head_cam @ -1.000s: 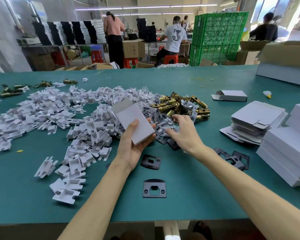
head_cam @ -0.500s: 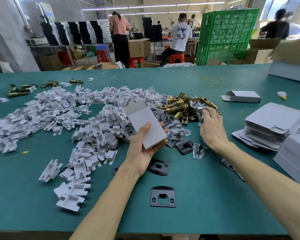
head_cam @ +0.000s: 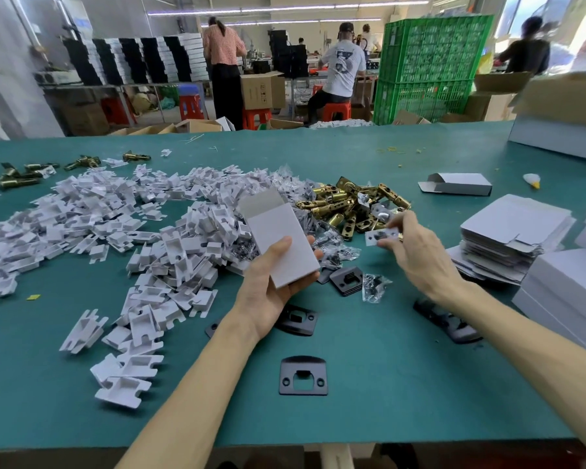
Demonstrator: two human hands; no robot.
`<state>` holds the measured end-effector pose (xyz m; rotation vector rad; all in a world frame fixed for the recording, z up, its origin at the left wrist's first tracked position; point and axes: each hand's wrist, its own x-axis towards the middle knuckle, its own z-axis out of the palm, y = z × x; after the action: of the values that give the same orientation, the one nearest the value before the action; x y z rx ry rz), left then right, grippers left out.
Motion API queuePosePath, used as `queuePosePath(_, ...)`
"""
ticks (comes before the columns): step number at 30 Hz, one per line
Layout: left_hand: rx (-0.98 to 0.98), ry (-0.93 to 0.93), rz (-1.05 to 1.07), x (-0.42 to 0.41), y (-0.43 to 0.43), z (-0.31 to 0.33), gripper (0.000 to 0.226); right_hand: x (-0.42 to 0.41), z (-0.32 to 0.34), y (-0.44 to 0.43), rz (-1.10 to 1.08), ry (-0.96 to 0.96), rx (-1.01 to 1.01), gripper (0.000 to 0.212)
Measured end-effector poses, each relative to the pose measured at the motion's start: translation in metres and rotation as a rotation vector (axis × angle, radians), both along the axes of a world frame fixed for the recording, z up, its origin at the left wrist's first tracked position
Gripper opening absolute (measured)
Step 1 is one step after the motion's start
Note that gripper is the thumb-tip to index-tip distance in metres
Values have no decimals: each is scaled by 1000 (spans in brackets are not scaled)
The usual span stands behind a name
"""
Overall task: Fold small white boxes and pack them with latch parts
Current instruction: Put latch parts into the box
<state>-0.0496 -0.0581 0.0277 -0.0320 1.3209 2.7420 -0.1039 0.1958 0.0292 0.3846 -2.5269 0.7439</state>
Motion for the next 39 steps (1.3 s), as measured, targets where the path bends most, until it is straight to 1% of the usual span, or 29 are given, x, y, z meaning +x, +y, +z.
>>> queuePosePath(2,-8,-7,-6,0,0,0,44,11,4,-7,102,-18,20,34)
queuePosePath(4,-20,-7,-9,1,1,0,47,18,5,-15,158,-27,87,36)
queuePosePath(6,-28,-11,-13,2,1,0,50,20,2,-21,175,-69,123,37)
queuePosePath(10,-24,-12,-28,5,1,1,54,16,-3,-21,159,-240,142,50)
queuePosePath(11,-20,-5,-31,5,0,1,53,13,-5,-18,143,-268,149,49)
queuePosePath(14,-15,5,-40,4,0,1,50,9,-10,-3,57,-333,79,32)
queuePosePath(18,-56,12,-56,5,0,0,55,11,-12,2,80,-281,103,21)
queuePosePath(21,-39,2,-21,4,-3,-1,55,17,-14,0,83,-184,24,17)
queuePosePath(24,-48,42,-44,4,-4,-2,50,23,-8,-7,76,-127,-156,12)
queuePosePath(26,-99,64,-73,5,-3,-3,50,27,0,-12,50,-108,-273,16)
queuePosePath(30,-200,96,-91,5,1,-5,42,38,17,-18,47,-95,-483,18)
queuePosePath(32,-238,129,-149,7,2,-5,44,43,27,-18,25,-83,-567,20)
queuePosePath(36,-326,134,-258,10,4,-5,51,54,56,-16,8,-1,-681,30)
queuePosePath(39,-375,144,-303,10,5,-6,57,65,79,-19,55,86,-718,38)
